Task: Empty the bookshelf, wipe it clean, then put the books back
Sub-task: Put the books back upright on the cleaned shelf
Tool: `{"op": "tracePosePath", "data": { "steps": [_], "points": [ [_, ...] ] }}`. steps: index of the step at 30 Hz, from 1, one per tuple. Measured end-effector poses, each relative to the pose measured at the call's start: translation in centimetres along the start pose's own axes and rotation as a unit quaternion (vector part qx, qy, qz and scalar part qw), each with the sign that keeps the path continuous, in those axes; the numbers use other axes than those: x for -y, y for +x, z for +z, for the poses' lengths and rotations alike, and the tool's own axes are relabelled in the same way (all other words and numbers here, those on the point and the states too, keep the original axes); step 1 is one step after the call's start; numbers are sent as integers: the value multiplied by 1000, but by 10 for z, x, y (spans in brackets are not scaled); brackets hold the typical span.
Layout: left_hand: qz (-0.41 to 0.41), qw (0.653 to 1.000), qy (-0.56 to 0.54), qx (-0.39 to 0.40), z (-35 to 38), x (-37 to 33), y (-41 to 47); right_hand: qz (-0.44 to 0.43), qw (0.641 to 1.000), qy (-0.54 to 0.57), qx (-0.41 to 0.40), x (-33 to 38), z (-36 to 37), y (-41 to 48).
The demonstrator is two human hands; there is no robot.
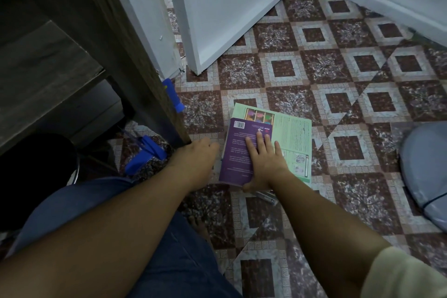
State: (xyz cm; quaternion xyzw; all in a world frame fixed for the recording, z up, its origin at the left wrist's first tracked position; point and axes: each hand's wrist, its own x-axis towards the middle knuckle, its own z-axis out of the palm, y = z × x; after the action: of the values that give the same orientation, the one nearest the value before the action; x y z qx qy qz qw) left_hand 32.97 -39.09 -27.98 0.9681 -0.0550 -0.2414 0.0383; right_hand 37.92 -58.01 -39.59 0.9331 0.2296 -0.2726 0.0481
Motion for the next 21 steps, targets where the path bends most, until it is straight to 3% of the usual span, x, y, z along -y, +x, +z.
{"op": "tracePosePath", "data": {
  "steps": [11,21],
  "points": [
    [18,1000,-22,4,4,-2,4,8,999,2,-52,24,25,-15],
    [19,1000,-10,18,3,-6,4,-30,999,22,-17,20,16,-25]
  ]
}}
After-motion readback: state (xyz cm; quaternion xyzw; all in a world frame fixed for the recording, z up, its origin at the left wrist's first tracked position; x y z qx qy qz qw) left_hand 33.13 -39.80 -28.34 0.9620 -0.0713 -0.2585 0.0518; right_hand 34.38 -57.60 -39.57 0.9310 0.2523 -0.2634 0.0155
